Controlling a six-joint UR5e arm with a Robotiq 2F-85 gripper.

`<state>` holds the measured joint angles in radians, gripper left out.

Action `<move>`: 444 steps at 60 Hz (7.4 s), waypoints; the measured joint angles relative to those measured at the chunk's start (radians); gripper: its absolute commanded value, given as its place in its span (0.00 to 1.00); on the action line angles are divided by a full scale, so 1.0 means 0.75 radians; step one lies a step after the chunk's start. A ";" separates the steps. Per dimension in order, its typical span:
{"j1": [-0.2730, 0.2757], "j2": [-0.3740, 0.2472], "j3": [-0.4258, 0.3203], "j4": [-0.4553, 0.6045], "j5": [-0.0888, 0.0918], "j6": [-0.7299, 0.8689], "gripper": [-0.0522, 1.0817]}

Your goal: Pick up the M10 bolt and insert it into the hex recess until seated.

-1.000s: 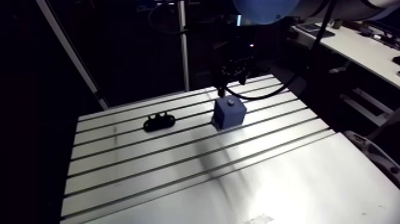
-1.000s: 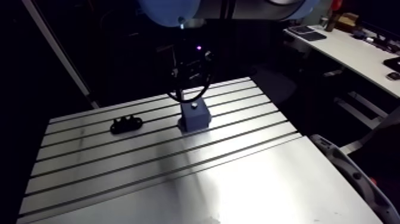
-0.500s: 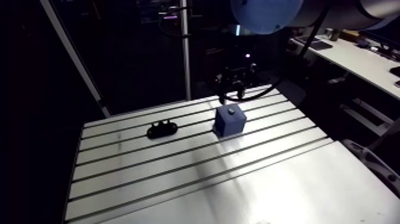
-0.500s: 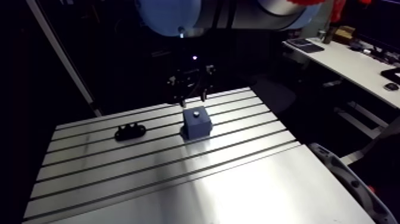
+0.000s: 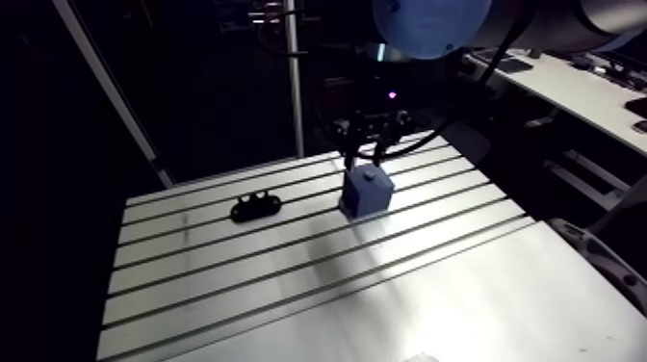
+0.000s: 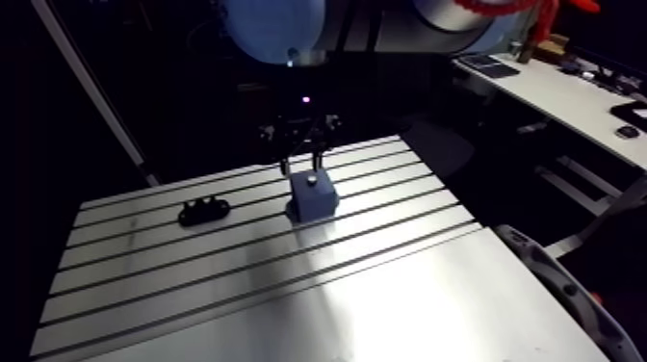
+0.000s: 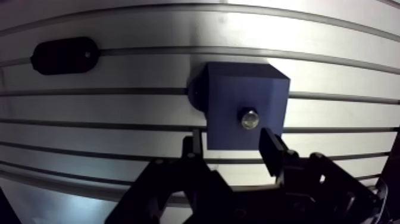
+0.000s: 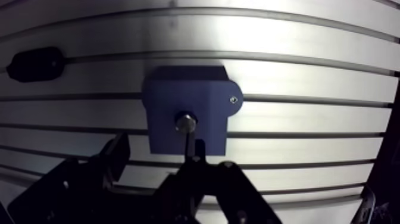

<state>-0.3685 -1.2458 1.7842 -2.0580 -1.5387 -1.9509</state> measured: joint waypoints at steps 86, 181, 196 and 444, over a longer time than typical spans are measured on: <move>0.010 0.064 -0.028 -0.023 -0.096 0.024 0.46; 0.010 0.089 -0.025 -0.031 -0.108 0.072 0.57; 0.011 0.088 -0.023 -0.031 -0.108 0.074 0.60; 0.021 0.092 -0.042 0.005 -0.065 -0.669 0.69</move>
<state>-0.3527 -1.1767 1.7528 -2.0541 -1.5877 -2.4526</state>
